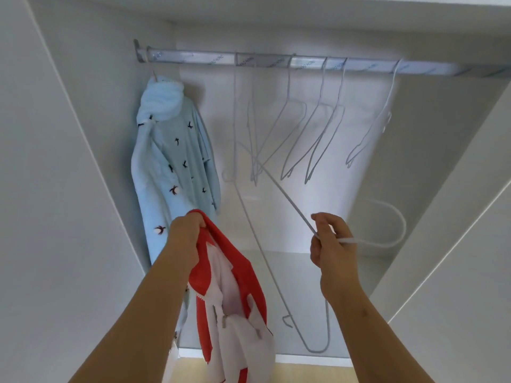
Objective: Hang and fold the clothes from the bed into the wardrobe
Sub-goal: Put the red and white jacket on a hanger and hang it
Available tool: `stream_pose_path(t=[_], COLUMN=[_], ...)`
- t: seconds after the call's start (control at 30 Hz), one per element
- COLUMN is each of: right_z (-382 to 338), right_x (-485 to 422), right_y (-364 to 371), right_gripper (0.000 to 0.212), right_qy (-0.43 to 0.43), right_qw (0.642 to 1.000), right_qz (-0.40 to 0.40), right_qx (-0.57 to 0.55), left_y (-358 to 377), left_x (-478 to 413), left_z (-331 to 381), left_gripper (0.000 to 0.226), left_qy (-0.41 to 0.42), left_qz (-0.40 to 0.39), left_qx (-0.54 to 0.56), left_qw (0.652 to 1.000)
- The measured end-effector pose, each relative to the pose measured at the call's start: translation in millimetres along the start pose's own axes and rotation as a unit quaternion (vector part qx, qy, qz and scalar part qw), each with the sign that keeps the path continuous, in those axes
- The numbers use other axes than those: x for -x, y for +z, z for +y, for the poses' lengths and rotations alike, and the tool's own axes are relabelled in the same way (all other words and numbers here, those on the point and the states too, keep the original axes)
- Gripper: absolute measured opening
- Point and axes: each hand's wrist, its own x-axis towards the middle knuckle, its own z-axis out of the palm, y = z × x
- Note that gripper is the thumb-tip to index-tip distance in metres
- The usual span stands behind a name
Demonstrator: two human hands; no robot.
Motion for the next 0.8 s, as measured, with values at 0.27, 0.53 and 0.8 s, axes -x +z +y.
stream_pose_path(t=[0.27,0.53,0.8], right_z=[11,25,26], right_x=[-4,-2,-1], right_y=[-14,-21,11], right_gripper=[0.048,0.053,0.047], right_qy=[0.066,0.1,0.063], right_qw=[0.997,0.981,0.97], right_qz=[0.011,0.011,-0.046], right_qx=[0.045,0.168,0.23], left_y=[-16,-38,-13], left_x=[-17,-21,20], left_z=[7,21,3], left_gripper=[0.03,0.012,0.009], left_qy=[0.023,0.169,0.312], left_qz=[0.007,0.056,-0.049], left_qx=[0.081,-0.075,-0.306], left_qw=[0.996,0.981,0.898])
